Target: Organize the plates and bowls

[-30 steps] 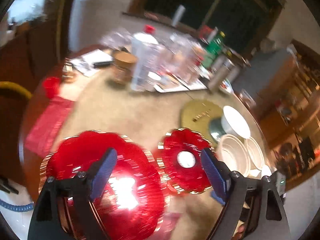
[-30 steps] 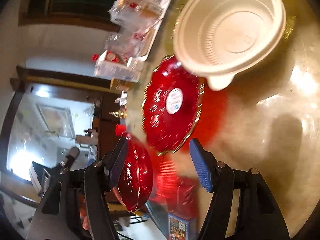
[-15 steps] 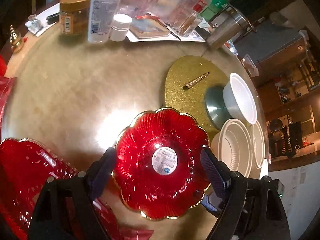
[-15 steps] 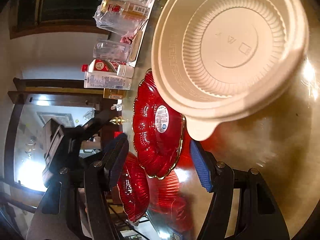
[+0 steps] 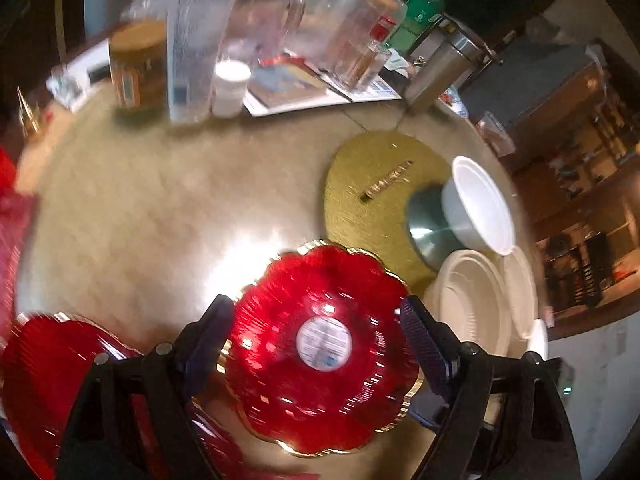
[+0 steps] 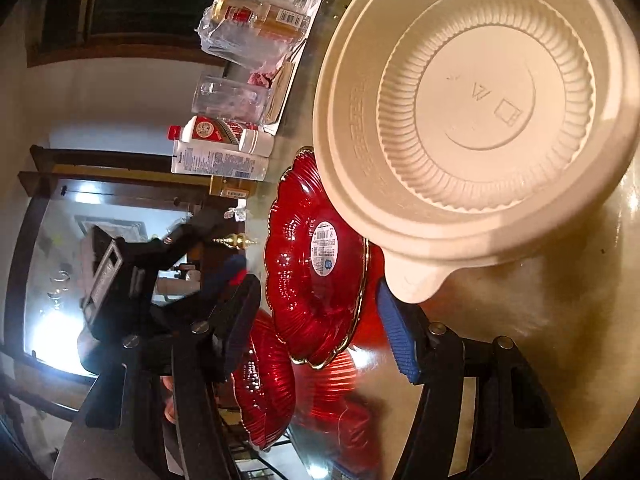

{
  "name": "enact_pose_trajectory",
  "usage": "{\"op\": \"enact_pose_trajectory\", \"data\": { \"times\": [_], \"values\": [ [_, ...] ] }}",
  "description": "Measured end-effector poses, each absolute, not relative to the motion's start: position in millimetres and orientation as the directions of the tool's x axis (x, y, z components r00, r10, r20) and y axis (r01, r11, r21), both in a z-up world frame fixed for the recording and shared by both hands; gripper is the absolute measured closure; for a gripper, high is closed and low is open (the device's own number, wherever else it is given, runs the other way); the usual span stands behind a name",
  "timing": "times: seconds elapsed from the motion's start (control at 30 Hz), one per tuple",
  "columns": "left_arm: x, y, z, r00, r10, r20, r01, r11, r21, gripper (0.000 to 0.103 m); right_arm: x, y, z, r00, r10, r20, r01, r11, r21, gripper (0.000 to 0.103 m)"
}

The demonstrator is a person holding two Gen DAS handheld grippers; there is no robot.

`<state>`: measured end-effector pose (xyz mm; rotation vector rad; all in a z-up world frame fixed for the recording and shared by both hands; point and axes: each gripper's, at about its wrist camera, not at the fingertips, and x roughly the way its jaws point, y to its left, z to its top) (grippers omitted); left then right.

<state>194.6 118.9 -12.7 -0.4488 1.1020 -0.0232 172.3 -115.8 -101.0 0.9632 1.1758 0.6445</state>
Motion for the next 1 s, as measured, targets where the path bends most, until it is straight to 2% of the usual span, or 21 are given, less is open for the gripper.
{"op": "enact_pose_trajectory", "data": {
  "times": [0.27, 0.33, 0.4, 0.43, 0.47, 0.5, 0.53, 0.57, 0.7, 1.0],
  "values": [
    [212.4, 128.7, -48.0, 0.361, -0.214, -0.908, -0.267, 0.909, -0.321, 0.021, 176.0, -112.8, -100.3, 0.287, 0.832, -0.475, 0.056, 0.480, 0.875, 0.043],
    [215.4, 120.8, -53.3, 0.331, -0.215, -0.919, -0.242, 0.922, -0.303, 0.029, 176.7, -111.5, -99.1, 0.288, 0.826, -0.485, 0.048, 0.493, 0.868, 0.043],
    [216.6, 112.8, -54.4, 0.315, -0.164, -0.935, -0.230, 0.943, -0.242, 0.042, 177.6, -111.9, -100.8, 0.285, 0.809, -0.514, 0.056, 0.521, 0.852, 0.057],
    [215.5, 111.2, -54.2, 0.314, -0.143, -0.939, -0.227, 0.948, -0.221, 0.047, 178.4, -112.6, -103.3, 0.279, 0.795, -0.539, 0.070, 0.543, 0.837, 0.069],
    [215.9, 109.9, -53.9, 0.311, -0.125, -0.942, -0.227, 0.953, -0.202, 0.060, 179.0, -113.7, -105.8, 0.276, 0.788, -0.550, 0.080, 0.551, 0.831, 0.078],
    [215.4, 109.3, -54.8, 0.308, -0.103, -0.946, -0.231, 0.956, -0.179, 0.072, 179.4, -115.0, -108.7, 0.272, 0.781, -0.562, 0.093, 0.560, 0.823, 0.082],
    [215.0, 109.7, -55.5, 0.308, -0.089, -0.947, -0.235, 0.958, -0.167, 0.077, 179.2, -116.0, -109.8, 0.275, 0.773, -0.572, 0.096, 0.570, 0.816, 0.088],
    [215.7, 110.1, -55.4, 0.307, -0.077, -0.949, -0.238, 0.959, -0.155, 0.084, 179.0, -116.0, -108.3, 0.280, 0.764, -0.582, 0.088, 0.583, 0.808, 0.088],
    [212.9, 109.8, -54.4, 0.312, -0.061, -0.948, -0.229, 0.964, -0.137, 0.086, 177.3, -113.4, -102.1, 0.299, 0.739, -0.604, 0.048, 0.621, 0.782, 0.089],
    [202.5, 107.7, -31.0, 0.373, -0.024, -0.928, -0.225, 0.968, -0.115, 0.087, 175.4, -115.4, -95.1, 0.328, 0.746, -0.580, 0.007, 0.611, 0.791, 0.089]
  ]
}}
